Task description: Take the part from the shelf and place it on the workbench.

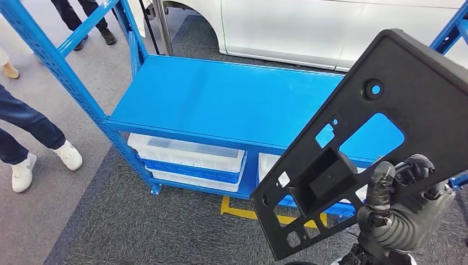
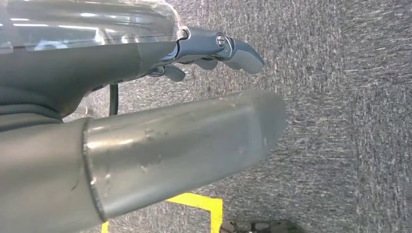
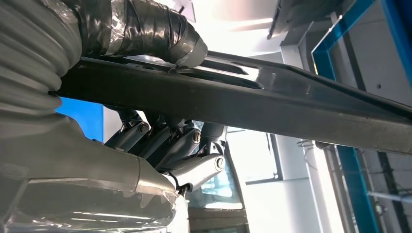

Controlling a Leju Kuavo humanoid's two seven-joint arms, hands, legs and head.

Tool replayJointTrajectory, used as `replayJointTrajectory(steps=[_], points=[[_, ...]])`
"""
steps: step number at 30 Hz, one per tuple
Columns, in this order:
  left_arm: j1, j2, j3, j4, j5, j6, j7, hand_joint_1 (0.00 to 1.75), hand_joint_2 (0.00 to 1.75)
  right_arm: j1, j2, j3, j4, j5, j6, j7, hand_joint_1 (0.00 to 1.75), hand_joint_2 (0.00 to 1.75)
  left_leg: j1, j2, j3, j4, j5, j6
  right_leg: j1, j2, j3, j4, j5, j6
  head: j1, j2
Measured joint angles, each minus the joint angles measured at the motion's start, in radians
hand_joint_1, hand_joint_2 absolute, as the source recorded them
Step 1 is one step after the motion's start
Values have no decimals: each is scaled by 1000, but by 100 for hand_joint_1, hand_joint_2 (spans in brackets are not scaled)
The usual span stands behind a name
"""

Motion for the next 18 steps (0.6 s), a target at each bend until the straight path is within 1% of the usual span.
replayJointTrajectory(steps=[1,2,3,4,5,6,7,8,9,10,11,12,13,14,15,16,17,18], points=[[-1,0,0,0,0,0,-1,0,0,7,1,0,0,7,8,-8,175,175,-2,-1,29,-49,-20,4,1,-1,-3,3,5,6,0,0],[-1,0,0,0,1,0,-2,0,0,16,2,-1,0,14,19,-16,175,175,-4,-1,40,-74,-31,8,2,-2,-5,4,10,12,0,0],[0,0,1,0,1,-1,-3,0,0,26,5,-3,0,17,31,-26,175,175,-2,-1,40,-84,-32,15,2,-2,-7,4,15,18,0,0],[1,0,1,0,1,-2,-4,0,0,38,8,-6,0,15,46,-36,175,175,0,0,38,-88,-27,22,2,-1,-11,8,11,23,0,0],[2,-1,2,0,1,-4,-4,0,0,51,11,-11,0,7,62,-46,175,175,3,3,35,-91,-20,31,2,2,-19,26,-5,28,0,0],[3,-1,2,0,1,-6,-5,0,0,64,15,-17,0,-7,78,-56,175,175,5,7,31,-94,-14,39,1,4,-34,63,-34,31,1,0],[3,-1,3,0,1,-7,-5,0,0,78,19,-25,0,-23,93,-66,175,175,4,11,26,-93,-9,43,-1,6,-55,120,-72,34,1,0],[3,-1,4,0,1,-8,-5,0,0,91,24,-33,0,-37,106,-73,175,175,3,16,20,-91,-6,46,-2,7,-80,186,-109,37,1,0],[3,-1,6,0,1,-8,-5,0,0,103,28,-41,1,-48,115,-78,175,175,2,22,15,-88,-3,46,-3,7,-98,241,-133,40,1,0],[4,-1,7,0,1,-8,-5,0,0,113,32,-49,2,-55,120,-81,175,175,1,28,10,-84,-2,46,-4,7,-103,268,-140,41,0,0],[5,-1,8,0,1,-8,-5,0,0,121,35,-55,2,-58,122,-82,175,175,1,36,6,-80,-2,45,-5,6,-90,258,-127,41,0,0],[5,-1,9,0,1,-8,-5,0,0,126,38,-59,3,-59,122,-82,175,175,1,43,5,-77,-3,43,-5,1,-57,209,-100,38,0,0],[4,-1,10,0,1,-8,-5,0,0,130,41,-63,3,-60,122,-83,175,175,0,51,5,-74,-6,41,-3,-15,-17,140,-73,34,0,0],[4,-1,11,0,1,-8,-6,0,0,132,43,-65,3,-60,122,-84,175,175,-2,59,5,-70,-8,37,2,-32,18,76,-54,29,1,0],[4,-1,12,0,1,-9,-6,0,0,133,46,-66,3,-60,122,-86,175,175,-4,67,4,-67,-10,32,6,-47,40,30,-44,22,0,0],[4,-2,14,0,1,-9,-6,0,0,135,48,-67,3,-60,122,-87,175,175,-7,76,3,-65,-12,29,11,-54,47,10,-44,17,0,0],[3,-2,15,0,1,-9,-6,0,0,137,50,-68,3,-60,122,-88,175,175,-9,86,2,-64,-12,25,15,-49,45,6,-44,13,0,0],[2,-2,16,0,1,-9,-7,0,0,140,52,-70,3,-60,123,-88,175,175,-10,94,3,-65,-13,21,12,-38,42,5,-42,8,0,0]])
